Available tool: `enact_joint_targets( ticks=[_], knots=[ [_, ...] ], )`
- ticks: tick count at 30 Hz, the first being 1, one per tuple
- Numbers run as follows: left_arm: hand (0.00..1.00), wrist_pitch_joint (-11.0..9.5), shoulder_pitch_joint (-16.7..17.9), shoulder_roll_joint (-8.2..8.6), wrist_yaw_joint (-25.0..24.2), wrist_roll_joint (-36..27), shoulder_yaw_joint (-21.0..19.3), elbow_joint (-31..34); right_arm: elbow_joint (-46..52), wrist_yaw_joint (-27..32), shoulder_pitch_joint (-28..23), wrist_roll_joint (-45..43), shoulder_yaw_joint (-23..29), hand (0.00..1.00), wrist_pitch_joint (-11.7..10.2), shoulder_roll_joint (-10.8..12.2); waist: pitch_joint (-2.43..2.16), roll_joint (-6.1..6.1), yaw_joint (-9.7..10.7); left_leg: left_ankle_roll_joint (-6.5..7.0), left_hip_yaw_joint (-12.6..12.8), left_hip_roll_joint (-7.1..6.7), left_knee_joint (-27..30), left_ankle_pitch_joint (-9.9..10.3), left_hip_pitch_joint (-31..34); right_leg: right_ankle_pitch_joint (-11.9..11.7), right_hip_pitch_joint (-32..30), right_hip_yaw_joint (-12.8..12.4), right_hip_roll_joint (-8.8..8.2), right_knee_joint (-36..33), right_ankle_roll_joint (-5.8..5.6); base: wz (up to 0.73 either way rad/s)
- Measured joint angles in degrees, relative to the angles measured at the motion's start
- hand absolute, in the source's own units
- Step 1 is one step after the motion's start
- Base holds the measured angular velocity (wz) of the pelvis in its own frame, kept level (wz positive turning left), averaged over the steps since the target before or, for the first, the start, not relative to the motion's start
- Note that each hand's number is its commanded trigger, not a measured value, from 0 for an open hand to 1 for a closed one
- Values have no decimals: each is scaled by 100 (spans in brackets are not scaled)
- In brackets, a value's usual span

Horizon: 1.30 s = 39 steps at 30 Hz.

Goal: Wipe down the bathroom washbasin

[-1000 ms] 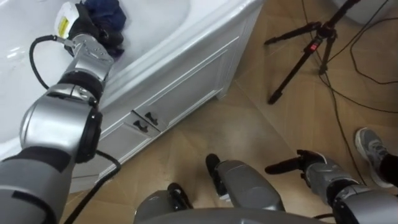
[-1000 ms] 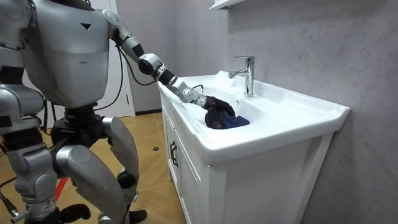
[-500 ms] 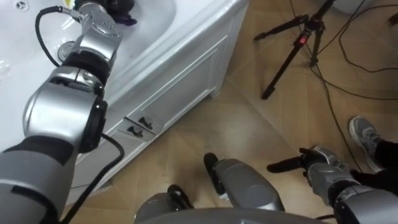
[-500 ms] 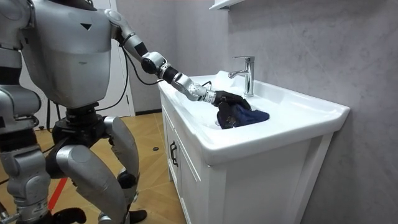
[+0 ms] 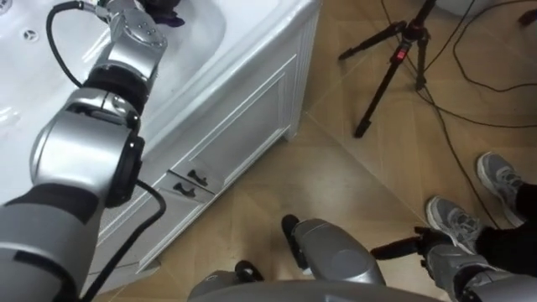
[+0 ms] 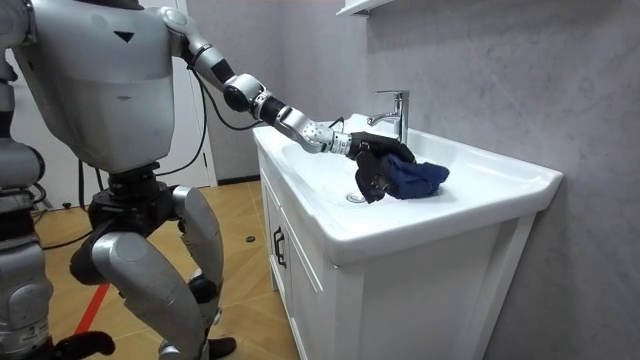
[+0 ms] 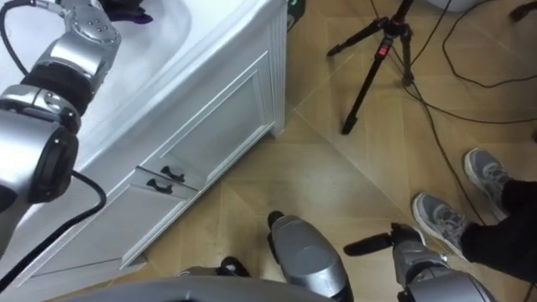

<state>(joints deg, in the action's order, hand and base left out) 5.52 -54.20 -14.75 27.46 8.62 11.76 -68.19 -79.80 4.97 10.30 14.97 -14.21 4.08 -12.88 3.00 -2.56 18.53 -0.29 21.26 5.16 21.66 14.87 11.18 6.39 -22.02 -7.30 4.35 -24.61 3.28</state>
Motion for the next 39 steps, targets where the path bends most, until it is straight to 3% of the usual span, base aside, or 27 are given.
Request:
enact_joint_targets(
  ticks=[5, 10, 12, 16, 17, 19, 21, 23, 31, 33, 39],
  knots=[
    [100, -14, 150, -59, -220, 0, -1, -96, 144, 0, -161, -194, 118, 0, 121, -79, -33, -25, -64, -11, 8, 2, -12, -13, -151, 6, 140, -15, 13, 5, 6, -3],
    [100, -14, 941, -93, -606, 2, 152, -171, 220, 23, -204, -208, 137, 0, 150, -102, -62, -15, -87, -20, -30, -17, -40, -16, -399, 121, 364, -54, 16, 8, -5, 0],
    [100, -15, 1377, -95, -818, 23, 148, -172, 224, 27, -248, -206, 141, 0, 148, -101, -115, -7, -176, -22, -133, 1, -12, -17, -369, 111, 396, -21, 32, 90, -55, 6],
    [100, -84, 1704, -133, -859, 78, 130, -184, 223, 111, -345, -193, 174, 0, 131, -105, -172, 30, -368, -33, -254, 8, -30, -35, -362, 18, 508, 27, 54, 264, -74, 12],
    [100, -103, 1813, -166, -851, 81, 122, -225, 224, 137, -370, -179, 206, 0, 89, -105, -217, 26, -436, -28, -260, -3, -103, -52, -414, -8, 567, 96, 51, 322, -62, 4],
    [100, -133, 2099, -178, -825, 81, 120, -217, 276, 163, -447, -147, 203, 0, 61, -107, -258, 25, -496, -30, -275, -25, -260, -72, -578, -31, 744, 127, 32, 395, -30, 5],
    [100, -305, 2477, -181, -852, 279, 84, -78, 438, 191, -605, -142, 212, 0, 20, -102, -328, -1, -576, -30, -334, -76, -446, -104, -784, -25, 941, 192, -4, 504, -18, 14],
    [100, -347, 2600, -185, -926, 431, 40, -32, 440, 191, -609, -143, 211, 0, -18, -68, -316, 17, -682, -29, -334, -89, -520, -106, -900, -21, 1041, 212, -15, 528, -21, 8],
    [100, -462, 3086, -184, -995, 812, -177, 440, 510, 149, -643, 34, 307, 0, -163, -58, -347, -40, -978, -57, -480, -111, -820, -128, -1204, 50, 1393, 359, -34, 793, -16, 10],
    [100, -447, 3262, -190, -932, 1153, -207, 794, 619, 144, -685, 36, 308, 0, -164, -57, -359, -64, -1047, -62, -494, -111, -838, -142, -1267, 59, 1441, 380, -47, 814, -6, 7],
    [100, -419, 3722, -198, -927, 2284, -212, 1557, 641, 126, -760, -17, 442, 0, -169, -46, -314, -86, -1096, -63, -649, -109, -947, -141, -1388, 66, 1737, 563, -50, 1183, -12, 16]
  ],
)
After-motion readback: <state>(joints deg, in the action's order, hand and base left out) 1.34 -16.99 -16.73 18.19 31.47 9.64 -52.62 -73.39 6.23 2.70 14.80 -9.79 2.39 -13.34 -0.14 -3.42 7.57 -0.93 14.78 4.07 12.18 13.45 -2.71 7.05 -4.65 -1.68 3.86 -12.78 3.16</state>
